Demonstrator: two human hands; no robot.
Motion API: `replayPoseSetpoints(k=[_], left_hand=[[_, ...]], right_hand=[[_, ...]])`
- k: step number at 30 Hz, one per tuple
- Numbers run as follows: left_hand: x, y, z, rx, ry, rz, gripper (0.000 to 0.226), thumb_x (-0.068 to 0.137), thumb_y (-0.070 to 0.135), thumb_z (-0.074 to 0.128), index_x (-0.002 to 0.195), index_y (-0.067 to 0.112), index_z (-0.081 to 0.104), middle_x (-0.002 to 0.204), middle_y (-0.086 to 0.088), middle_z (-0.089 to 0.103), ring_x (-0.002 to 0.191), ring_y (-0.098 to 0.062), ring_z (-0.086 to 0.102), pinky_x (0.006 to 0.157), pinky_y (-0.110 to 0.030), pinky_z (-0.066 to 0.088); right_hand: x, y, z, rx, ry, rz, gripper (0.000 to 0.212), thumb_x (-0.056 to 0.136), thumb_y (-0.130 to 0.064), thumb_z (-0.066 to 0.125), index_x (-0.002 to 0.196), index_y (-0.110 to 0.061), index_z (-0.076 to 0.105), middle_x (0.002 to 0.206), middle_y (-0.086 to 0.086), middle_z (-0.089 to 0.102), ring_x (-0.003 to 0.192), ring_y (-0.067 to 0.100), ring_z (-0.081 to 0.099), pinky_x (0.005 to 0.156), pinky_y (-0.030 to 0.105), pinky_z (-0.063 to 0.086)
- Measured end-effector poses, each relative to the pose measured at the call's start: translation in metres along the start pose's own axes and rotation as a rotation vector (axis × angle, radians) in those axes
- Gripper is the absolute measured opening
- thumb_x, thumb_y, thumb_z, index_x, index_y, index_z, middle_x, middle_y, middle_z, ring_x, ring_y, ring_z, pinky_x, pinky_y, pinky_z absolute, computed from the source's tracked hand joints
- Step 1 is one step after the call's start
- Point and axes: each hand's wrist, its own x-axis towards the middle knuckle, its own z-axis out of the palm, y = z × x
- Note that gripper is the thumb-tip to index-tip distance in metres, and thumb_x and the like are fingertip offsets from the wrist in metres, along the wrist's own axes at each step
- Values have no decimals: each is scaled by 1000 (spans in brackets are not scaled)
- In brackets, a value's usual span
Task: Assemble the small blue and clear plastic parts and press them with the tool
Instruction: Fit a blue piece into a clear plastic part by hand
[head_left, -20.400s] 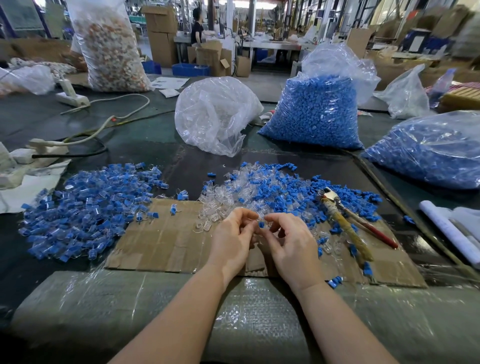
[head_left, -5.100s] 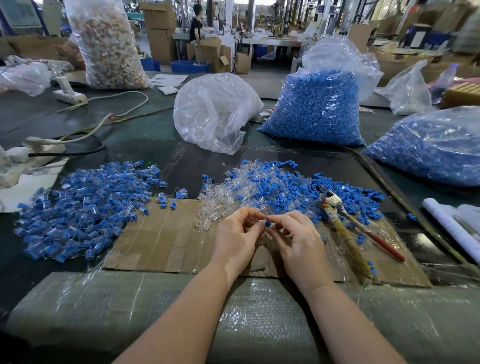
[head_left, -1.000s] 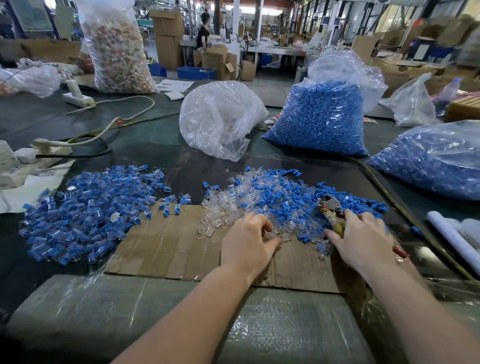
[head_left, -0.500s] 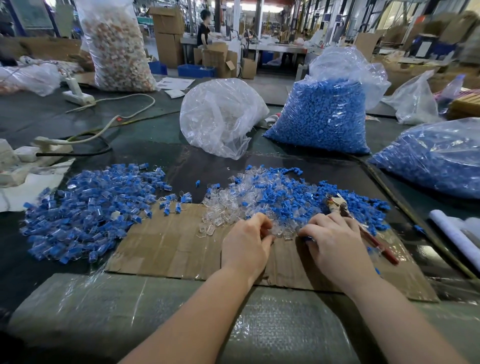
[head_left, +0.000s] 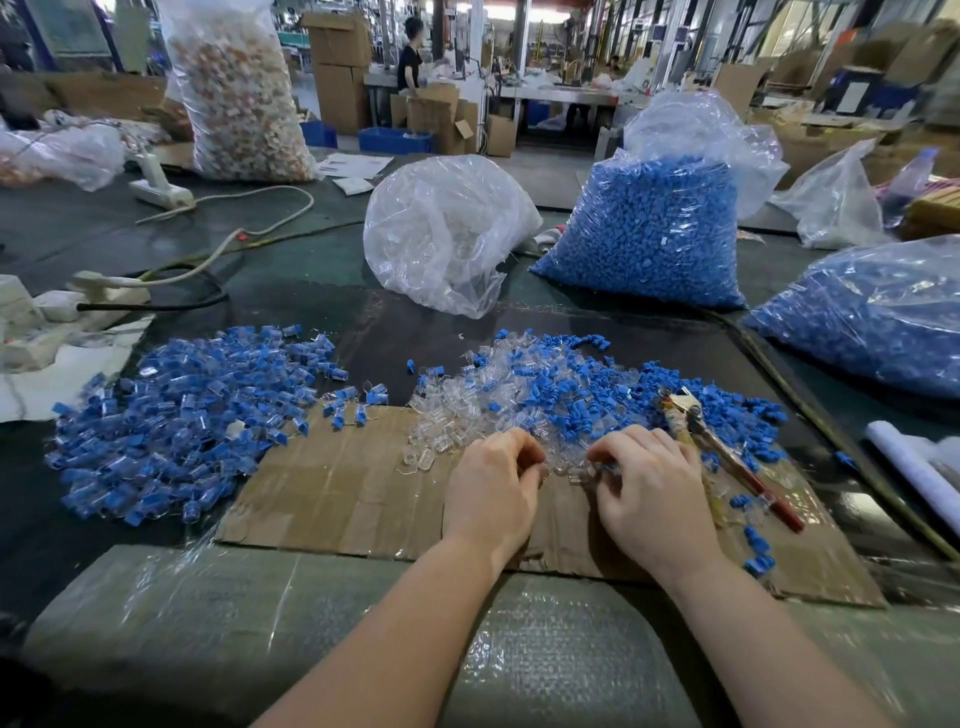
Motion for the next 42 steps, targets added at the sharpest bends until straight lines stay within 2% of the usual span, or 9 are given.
replayPoseSetpoints(k=[5, 9, 14, 18, 22, 25, 31, 38, 42], left_hand=[[0, -1, 2, 14, 42, 20, 8, 89, 18, 60, 94, 23, 63, 86, 14, 55, 89, -9, 52, 80, -21, 41], [-2, -2, 3, 25, 32, 23, 8, 92, 18, 55, 93, 25, 59, 87, 16, 50, 89, -4, 46, 79, -15, 33], [-1, -2, 5, 31, -8, 8, 10, 95, 22, 49, 88, 30, 50, 88, 14, 52, 90, -5, 48, 80, -17, 38], [-2, -1, 4, -9, -8, -1, 11, 95, 20, 48, 88, 29, 51, 80, 17, 52, 82, -4, 51, 73, -18, 42], [-4, -1, 2, -44, -6, -8, 10, 96, 19, 48, 90, 26, 54, 78, 11, 58, 77, -7, 54, 70, -22, 47], [-4, 0, 2, -61, -2, -5, 9, 95, 19, 49, 91, 25, 55, 80, 9, 60, 79, -7, 56, 71, -23, 48], [-3, -1, 2, -45, 9, 11, 9, 95, 19, 51, 94, 23, 59, 82, 8, 62, 78, -6, 56, 72, -23, 48], [-3, 0, 2, -12, 2, 12, 9, 95, 19, 51, 97, 22, 60, 84, 9, 61, 79, -3, 55, 73, -18, 47], [-3, -1, 2, -1, -2, 8, 10, 95, 20, 51, 99, 22, 60, 85, 10, 61, 80, -3, 55, 73, -15, 45]], right_hand=[[-2, -5, -1, 34, 30, 53, 11, 73, -8, 68, 80, -16, 64, 83, -2, 61, 84, 22, 56, 82, 35, 32], [1, 0, -10, 30, 56, 186, 13, 77, -5, 64, 85, -15, 65, 88, -1, 62, 90, 22, 55, 85, 37, 32], [5, 11, -27, -24, -59, 290, 15, 86, -10, 58, 96, -19, 65, 97, -2, 64, 98, 20, 55, 90, 37, 37], [7, 11, -30, -43, -142, 287, 15, 90, -16, 56, 99, -22, 66, 101, -3, 65, 99, 18, 55, 94, 40, 42], [11, 8, -23, -101, -140, 286, 14, 93, -22, 53, 97, -25, 66, 102, -4, 64, 97, 17, 53, 90, 35, 39], [12, 8, -23, -93, -104, 321, 13, 93, -20, 55, 97, -25, 66, 101, -4, 64, 98, 17, 53, 91, 37, 36], [12, 20, -37, -105, -89, 362, 16, 90, -13, 57, 98, -21, 68, 99, 1, 67, 94, 21, 58, 85, 39, 48], [13, 27, -41, -123, -136, 400, 15, 89, -12, 59, 96, -21, 68, 93, 0, 68, 81, 18, 57, 72, 29, 49], [16, 26, -37, -106, -139, 367, 16, 90, -13, 58, 99, -21, 68, 97, 2, 68, 91, 21, 59, 78, 33, 51]])
